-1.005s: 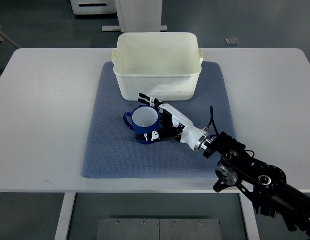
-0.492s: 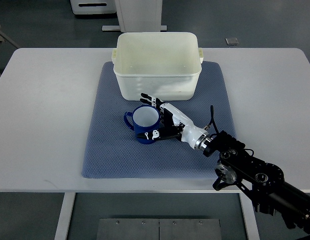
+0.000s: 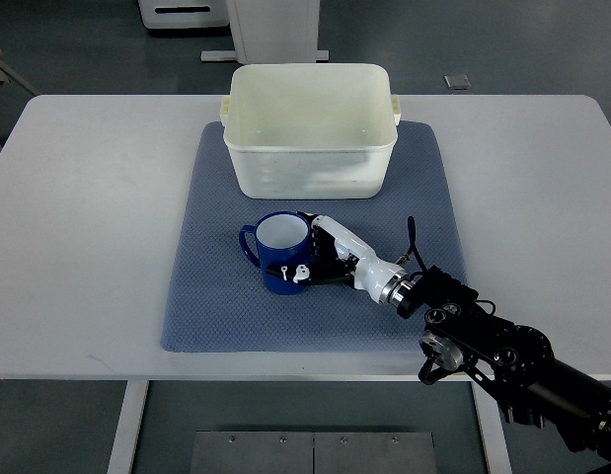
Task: Place cup in box with right hand
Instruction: 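Lift the blue mug with the right hand over the cream tub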
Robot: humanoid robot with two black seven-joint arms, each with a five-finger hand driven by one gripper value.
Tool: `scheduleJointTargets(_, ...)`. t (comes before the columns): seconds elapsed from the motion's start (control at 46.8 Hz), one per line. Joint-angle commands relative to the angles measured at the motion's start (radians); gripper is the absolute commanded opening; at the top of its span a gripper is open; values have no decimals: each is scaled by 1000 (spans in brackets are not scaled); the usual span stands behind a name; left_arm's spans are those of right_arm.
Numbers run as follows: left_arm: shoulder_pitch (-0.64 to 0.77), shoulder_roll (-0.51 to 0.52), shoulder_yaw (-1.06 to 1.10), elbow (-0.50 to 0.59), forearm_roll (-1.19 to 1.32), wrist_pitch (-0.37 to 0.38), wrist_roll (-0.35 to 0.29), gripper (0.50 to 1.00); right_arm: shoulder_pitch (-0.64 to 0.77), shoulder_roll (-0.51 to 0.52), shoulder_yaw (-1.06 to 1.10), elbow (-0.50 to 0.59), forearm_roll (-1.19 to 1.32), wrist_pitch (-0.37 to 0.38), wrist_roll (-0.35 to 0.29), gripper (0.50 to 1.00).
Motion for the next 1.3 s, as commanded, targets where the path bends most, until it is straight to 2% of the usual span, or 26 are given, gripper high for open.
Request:
scheduleJointTargets(0.0, 0, 0, 0, 0, 0, 0, 0, 1000, 1, 0, 0, 2, 0, 1, 0, 500)
scheduleJointTargets(0.107, 0, 0, 0, 0, 0, 0, 0, 1000, 6, 0, -12, 6, 0, 1, 2, 500)
scheduleJointTargets(0.342, 0, 0, 0, 0, 0, 0, 0, 1000, 38, -3, -37, 51, 3, 1, 63, 500)
scheduleJointTargets(0.641, 0, 0, 0, 0, 0, 0, 0, 1000, 107, -133, -28, 141, 13, -6, 63, 500)
scheduleJointTargets(0.984, 0, 0, 0, 0, 0, 0, 0, 1000, 245, -229, -26, 190, 82, -2, 43, 500)
scheduleJointTargets(1.283, 0, 0, 0, 0, 0, 0, 0, 1000, 360, -221, -31, 166, 148, -24, -29, 500)
